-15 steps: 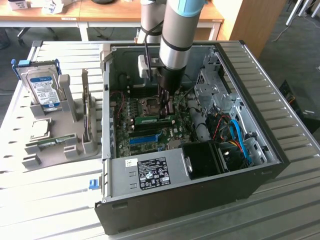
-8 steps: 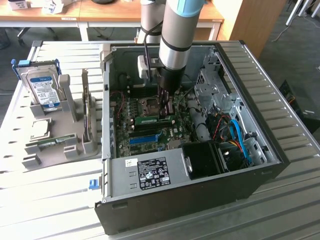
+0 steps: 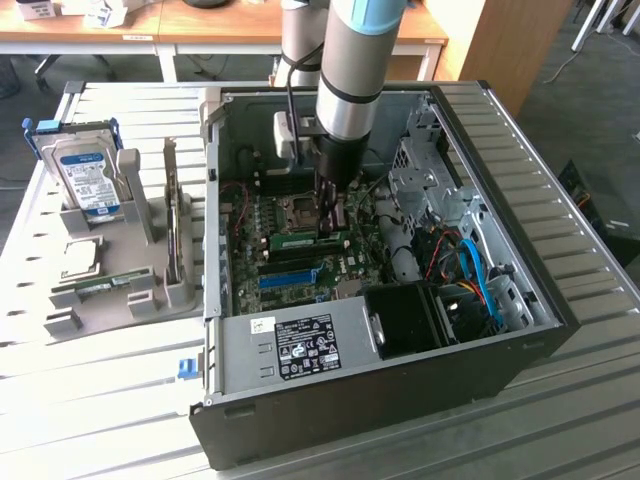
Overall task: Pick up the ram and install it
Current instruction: 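Insert the ram into the slot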
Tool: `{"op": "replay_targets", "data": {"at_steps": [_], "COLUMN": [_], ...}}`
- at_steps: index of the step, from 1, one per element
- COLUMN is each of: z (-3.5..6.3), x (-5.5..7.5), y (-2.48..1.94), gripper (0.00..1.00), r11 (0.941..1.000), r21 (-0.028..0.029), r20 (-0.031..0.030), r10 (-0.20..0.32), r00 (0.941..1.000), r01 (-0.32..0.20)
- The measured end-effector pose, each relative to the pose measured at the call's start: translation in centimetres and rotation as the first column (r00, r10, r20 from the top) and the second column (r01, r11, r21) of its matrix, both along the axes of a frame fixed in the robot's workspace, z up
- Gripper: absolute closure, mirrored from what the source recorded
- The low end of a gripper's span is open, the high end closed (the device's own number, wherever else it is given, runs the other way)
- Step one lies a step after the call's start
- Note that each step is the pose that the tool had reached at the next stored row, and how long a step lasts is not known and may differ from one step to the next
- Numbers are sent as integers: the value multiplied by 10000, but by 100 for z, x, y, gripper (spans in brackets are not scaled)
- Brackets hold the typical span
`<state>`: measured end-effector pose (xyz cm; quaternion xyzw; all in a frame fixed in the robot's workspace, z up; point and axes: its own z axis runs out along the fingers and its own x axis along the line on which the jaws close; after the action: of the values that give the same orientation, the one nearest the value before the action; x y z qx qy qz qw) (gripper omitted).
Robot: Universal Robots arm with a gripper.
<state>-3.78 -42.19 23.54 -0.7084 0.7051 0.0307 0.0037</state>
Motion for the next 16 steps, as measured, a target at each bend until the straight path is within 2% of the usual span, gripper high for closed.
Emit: {"op": "replay_targets", "data": {"at_steps": [16], "z": [-25], "x": [-6], "y": [0], "gripper": [88], "r11": [10000], "r21": [-1], "r20": [24], "r10": [0], "r00": [10000], "r01": [0]}}
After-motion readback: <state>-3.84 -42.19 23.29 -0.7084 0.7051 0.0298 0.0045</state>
